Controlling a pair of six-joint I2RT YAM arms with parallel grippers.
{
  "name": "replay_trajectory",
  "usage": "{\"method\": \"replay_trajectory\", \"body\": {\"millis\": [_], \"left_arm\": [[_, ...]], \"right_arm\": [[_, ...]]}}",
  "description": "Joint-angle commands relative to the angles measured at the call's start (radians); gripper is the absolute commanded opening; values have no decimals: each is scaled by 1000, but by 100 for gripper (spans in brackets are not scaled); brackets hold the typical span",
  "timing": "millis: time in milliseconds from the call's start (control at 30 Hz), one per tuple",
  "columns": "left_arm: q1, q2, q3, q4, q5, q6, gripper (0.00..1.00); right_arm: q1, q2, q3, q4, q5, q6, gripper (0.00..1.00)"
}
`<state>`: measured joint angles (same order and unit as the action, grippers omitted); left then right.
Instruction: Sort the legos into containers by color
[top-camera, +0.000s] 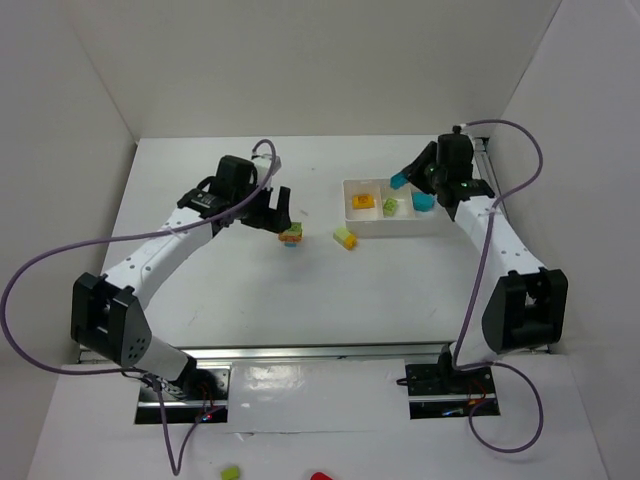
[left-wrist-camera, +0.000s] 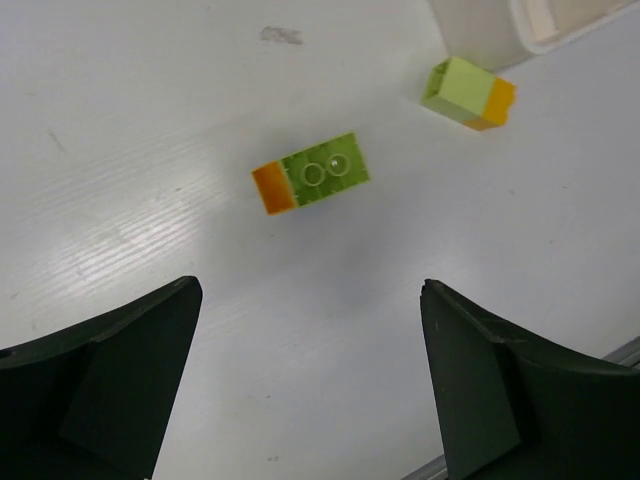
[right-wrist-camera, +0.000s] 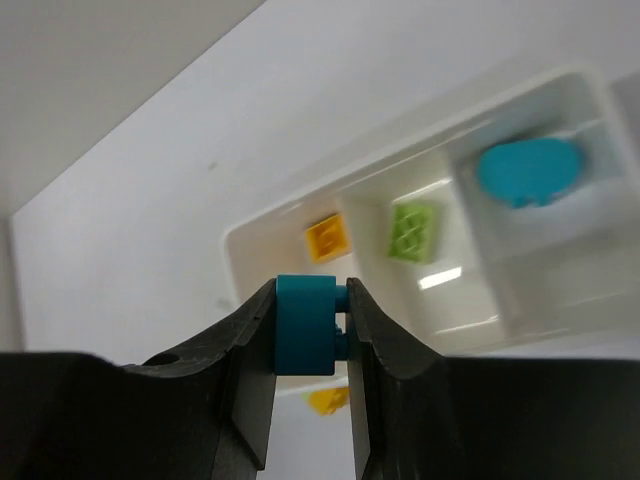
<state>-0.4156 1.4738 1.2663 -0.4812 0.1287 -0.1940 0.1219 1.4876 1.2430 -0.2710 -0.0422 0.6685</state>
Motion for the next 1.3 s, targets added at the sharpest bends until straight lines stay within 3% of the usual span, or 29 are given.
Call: {"method": "replay_trajectory", "body": {"millis": [0, 100, 367, 400, 433, 467, 567, 700, 833, 933, 1067, 1267], "left_arm": [[43, 55, 36, -40, -50, -117, 100], [63, 103, 73, -79, -81, -172, 100], [17, 154, 137, -114, -190, -157, 100], [3, 154, 149, -123, -199, -145, 100], [3, 154, 160, -123, -216, -145, 100], [-6, 154, 160, -137, -216, -145, 100], [-15, 183, 186, -161, -216, -167, 100], [-38, 233, 225, -172, -238, -205, 92], [-87, 313, 266, -172, -320, -252, 83], [-109, 367, 315, -192, -330, -263, 85], [-144, 431, 363, -192, -359, -251, 96], [-153, 502, 409, -223, -419, -334, 93]], "right_arm": [[-47, -4, 46, -50, 280, -130, 0], [-57, 49, 85, -73, 378, -176, 0], [-110, 221, 173, -51, 357, -242, 8], [-110, 258, 186, -51, 366, -251, 13], [-110, 278, 229, -63, 366, -251, 38], [-110, 296, 255, -80, 352, -251, 52], [-110, 323, 303, -102, 323, -251, 69], [-99, 241, 265, -91, 323, -251, 71], [-80, 62, 149, -82, 300, -224, 71], [-62, -33, 53, -95, 271, -224, 71], [-51, -111, -19, -163, 262, -224, 74], [-42, -179, -40, -198, 262, -233, 75]]}}
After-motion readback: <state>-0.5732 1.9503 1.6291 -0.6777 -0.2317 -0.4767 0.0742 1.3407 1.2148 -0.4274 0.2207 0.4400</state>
